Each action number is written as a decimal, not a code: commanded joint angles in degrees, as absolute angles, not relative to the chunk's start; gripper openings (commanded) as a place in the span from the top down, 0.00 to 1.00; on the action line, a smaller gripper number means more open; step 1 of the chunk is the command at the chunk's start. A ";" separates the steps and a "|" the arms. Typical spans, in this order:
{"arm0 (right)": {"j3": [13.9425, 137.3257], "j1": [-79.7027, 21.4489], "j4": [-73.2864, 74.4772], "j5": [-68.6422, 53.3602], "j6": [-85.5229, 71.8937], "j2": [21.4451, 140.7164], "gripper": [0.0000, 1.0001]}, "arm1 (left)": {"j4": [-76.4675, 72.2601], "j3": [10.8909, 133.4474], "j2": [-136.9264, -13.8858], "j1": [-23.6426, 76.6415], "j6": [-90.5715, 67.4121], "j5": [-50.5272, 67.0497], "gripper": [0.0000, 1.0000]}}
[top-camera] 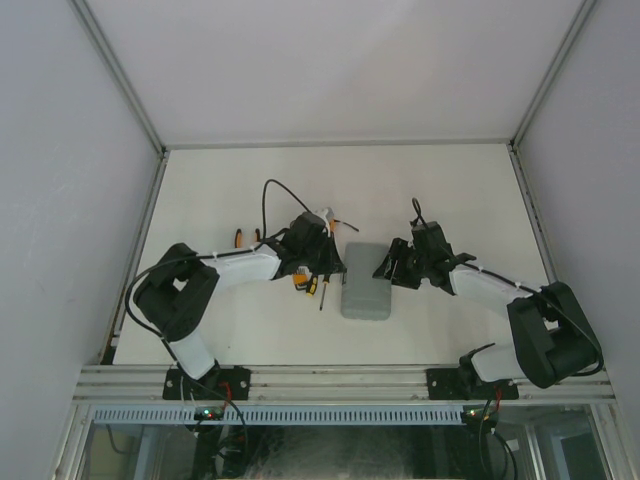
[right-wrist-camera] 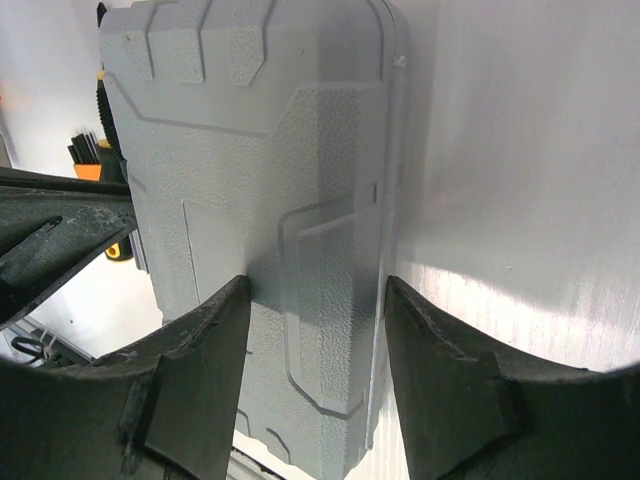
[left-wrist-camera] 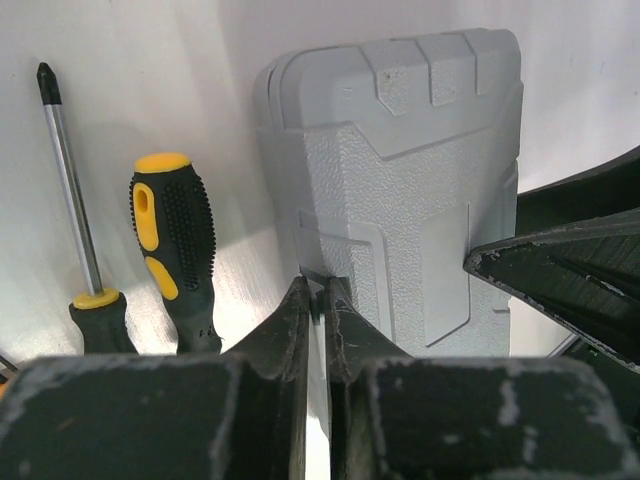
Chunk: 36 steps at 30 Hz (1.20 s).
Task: Sort the tools into containers
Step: Open the storage box at the center of the board.
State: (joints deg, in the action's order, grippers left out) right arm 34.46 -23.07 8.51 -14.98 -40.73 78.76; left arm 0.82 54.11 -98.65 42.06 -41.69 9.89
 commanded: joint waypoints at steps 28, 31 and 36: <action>36.03 -19.63 22.26 -5.54 -39.29 56.53 0.20 | 6.46 56.54 -86.02 42.49 -40.77 9.41 1.00; 36.27 -19.06 22.95 -5.28 -39.45 54.22 0.20 | 7.46 57.86 -84.87 42.94 -40.69 9.49 1.00; 37.04 -18.86 24.56 -5.02 -39.03 52.89 0.21 | 8.98 59.63 -83.39 43.74 -40.74 9.57 1.00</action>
